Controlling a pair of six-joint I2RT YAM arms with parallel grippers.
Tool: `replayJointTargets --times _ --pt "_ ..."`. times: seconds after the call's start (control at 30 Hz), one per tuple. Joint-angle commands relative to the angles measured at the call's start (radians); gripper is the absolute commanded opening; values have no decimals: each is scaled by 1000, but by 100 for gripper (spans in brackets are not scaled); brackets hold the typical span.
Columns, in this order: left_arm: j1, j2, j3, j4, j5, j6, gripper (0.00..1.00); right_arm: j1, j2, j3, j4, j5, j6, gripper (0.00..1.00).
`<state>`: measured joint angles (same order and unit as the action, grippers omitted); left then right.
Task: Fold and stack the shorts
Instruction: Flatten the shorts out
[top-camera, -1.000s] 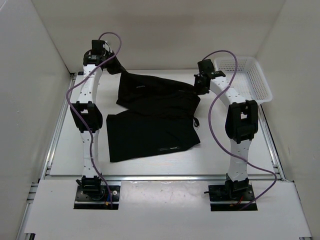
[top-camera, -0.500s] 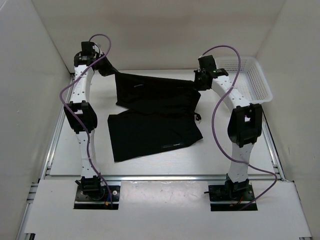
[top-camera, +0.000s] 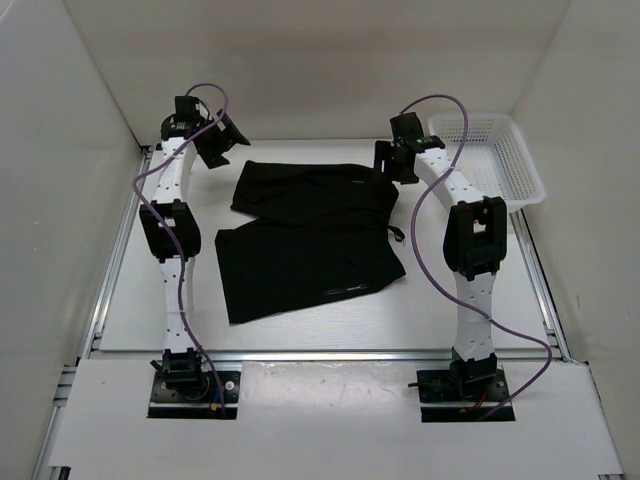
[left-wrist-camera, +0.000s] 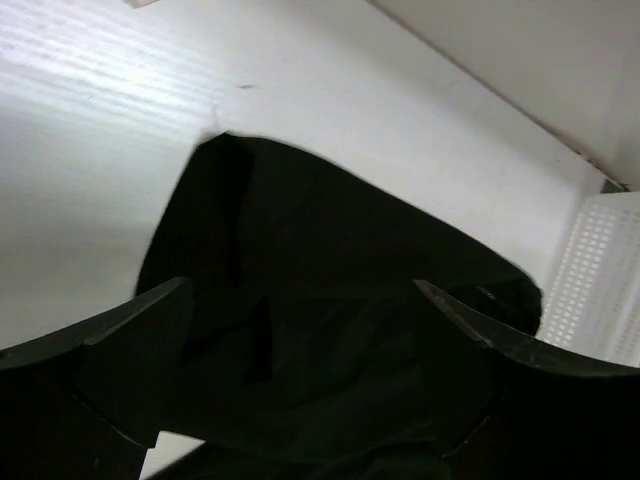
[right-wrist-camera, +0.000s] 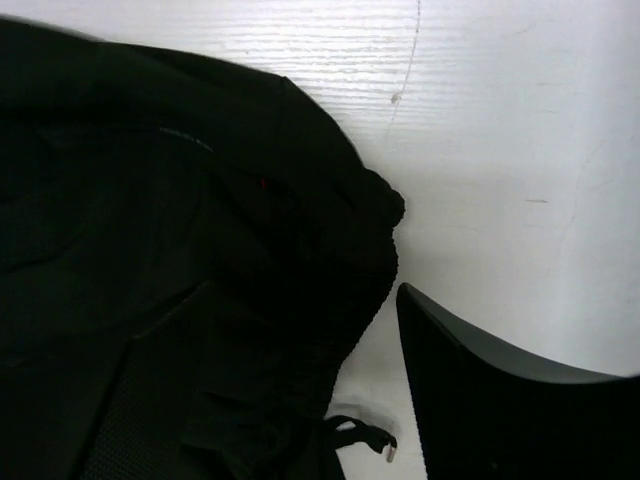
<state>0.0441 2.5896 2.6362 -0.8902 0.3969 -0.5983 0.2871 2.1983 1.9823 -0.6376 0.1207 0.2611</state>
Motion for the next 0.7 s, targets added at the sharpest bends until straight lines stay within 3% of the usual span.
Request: replayJointTargets --times 0.0,0.03,0.07,0.13,0.2,0.27,0.3,0.33,0.37,0.4,0.67 --pt "3 -140 -57 23 -84 78 100 -16 -9 53 -17 22 23 79" --pt "-6 -157 -77 23 -98 97 94 -16 -20 53 -7 22 36 79" --pt "-6 -181 -96 23 -98 112 72 -16 -35 40 -7 33 36 79" --pt "-16 -192 -151 14 -107 146 41 -16 -66 20 6 33 59 79" --pt "-47 -192 -160 -13 -116 167 17 -16 -86 -14 18 33 59 79" --pt "-72 -142 -127 -74 -128 196 23 -16 -104 -42 27 23 69 79" --pt "-84 -125 -108 -94 -142 206 38 -16 -118 -52 27 23 69 79" --pt "-107 -109 -84 -110 -153 206 61 -16 -136 -65 27 14 78 79" --pt "-116 -96 -84 -121 -165 206 68 -16 -137 -77 27 14 78 79" --pt "-116 -76 -84 -121 -165 206 70 -16 -150 -98 27 14 78 79" --pt "-168 12 -82 -121 -184 206 59 -16 -192 -186 36 14 87 79"
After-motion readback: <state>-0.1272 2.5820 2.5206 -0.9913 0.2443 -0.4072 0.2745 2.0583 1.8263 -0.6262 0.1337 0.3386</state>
